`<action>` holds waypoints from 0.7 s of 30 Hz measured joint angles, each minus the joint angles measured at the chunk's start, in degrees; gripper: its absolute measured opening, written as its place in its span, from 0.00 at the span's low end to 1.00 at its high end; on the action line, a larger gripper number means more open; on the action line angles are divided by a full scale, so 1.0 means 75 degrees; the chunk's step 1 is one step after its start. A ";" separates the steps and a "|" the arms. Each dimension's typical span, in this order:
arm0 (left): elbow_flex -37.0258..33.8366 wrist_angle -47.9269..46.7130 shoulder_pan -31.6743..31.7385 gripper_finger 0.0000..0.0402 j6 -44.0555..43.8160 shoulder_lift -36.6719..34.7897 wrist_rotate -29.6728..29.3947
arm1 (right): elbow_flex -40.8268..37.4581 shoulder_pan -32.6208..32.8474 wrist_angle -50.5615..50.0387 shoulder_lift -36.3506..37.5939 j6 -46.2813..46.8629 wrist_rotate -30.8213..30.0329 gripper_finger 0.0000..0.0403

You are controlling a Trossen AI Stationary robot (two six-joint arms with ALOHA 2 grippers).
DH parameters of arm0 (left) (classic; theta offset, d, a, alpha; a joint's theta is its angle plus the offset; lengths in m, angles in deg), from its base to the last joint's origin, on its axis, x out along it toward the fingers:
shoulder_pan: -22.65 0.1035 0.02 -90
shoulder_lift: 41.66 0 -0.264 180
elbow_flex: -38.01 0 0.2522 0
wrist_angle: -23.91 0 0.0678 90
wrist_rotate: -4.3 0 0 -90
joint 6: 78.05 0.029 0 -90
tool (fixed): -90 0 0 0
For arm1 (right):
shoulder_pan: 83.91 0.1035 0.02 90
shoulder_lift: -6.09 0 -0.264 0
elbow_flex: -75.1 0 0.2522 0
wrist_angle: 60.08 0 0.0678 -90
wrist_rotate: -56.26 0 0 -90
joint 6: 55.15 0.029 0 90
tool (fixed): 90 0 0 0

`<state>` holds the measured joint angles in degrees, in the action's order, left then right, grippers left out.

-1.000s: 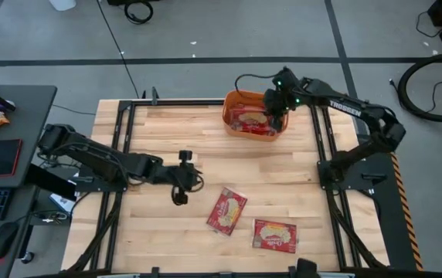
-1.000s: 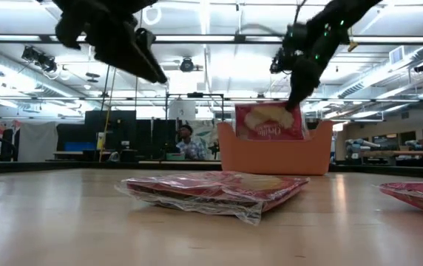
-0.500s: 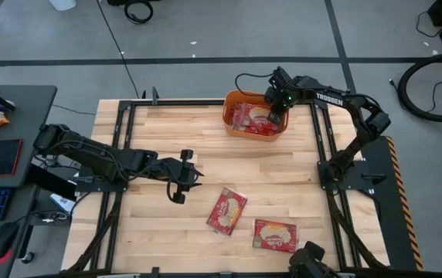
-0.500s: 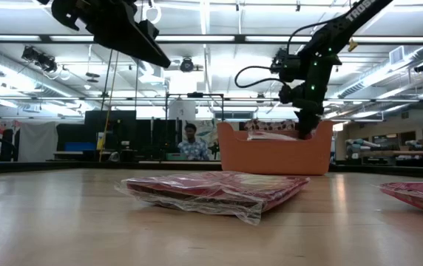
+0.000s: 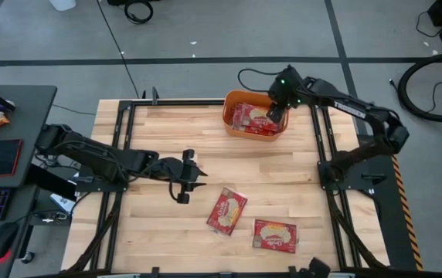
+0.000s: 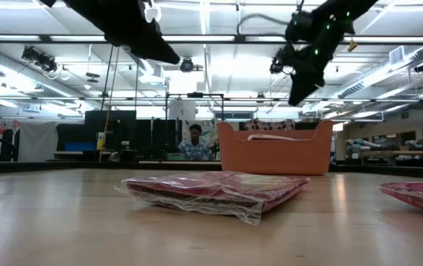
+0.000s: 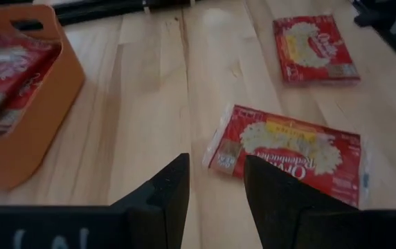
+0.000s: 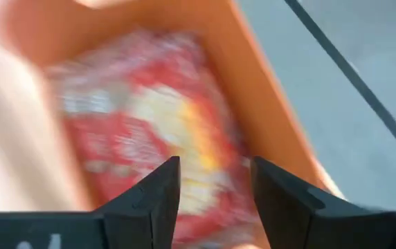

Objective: Sort popcorn bags into baskets
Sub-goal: Put the popcorn bag into the bin

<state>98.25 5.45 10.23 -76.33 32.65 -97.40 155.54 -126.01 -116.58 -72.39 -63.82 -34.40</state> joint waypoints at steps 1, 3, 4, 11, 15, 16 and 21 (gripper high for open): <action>0.0000 0.0053 -0.0023 0.35 -0.0001 0.0091 -0.0005 | 0.0000 0.0173 0.0030 0.0090 0.0048 0.0171 0.44; 0.0000 0.0342 -0.0071 0.35 -0.0004 0.0307 -0.0006 | 0.0000 0.0584 0.0086 0.0193 0.0131 0.0519 0.44; 0.0000 0.0376 -0.0094 0.35 -0.0004 0.0411 -0.0006 | 0.0000 0.0820 0.0097 0.0211 0.0141 0.0676 0.44; 0.0000 0.0409 -0.0182 0.35 -0.0600 0.0657 -0.0065 | -0.0189 0.3244 0.0337 0.0219 -0.0047 0.0494 0.44; 0.0000 0.0363 -0.0249 0.35 -0.1578 0.0646 -0.0064 | -0.0622 0.4841 0.1020 0.0212 -0.0004 -0.0085 0.44; 0.0000 0.0370 -0.0273 0.35 -0.1838 0.0651 -0.0064 | -0.0756 0.5216 0.1257 0.0185 0.0037 -0.0277 0.44; 0.0000 0.0720 -0.0415 0.35 -0.2192 0.1149 -0.0583 | -0.1370 0.6782 0.2443 0.0007 0.0120 -0.0956 0.44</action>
<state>98.25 10.85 7.12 -92.77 41.26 -101.77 145.27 -75.15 -98.26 -72.34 -62.92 -41.57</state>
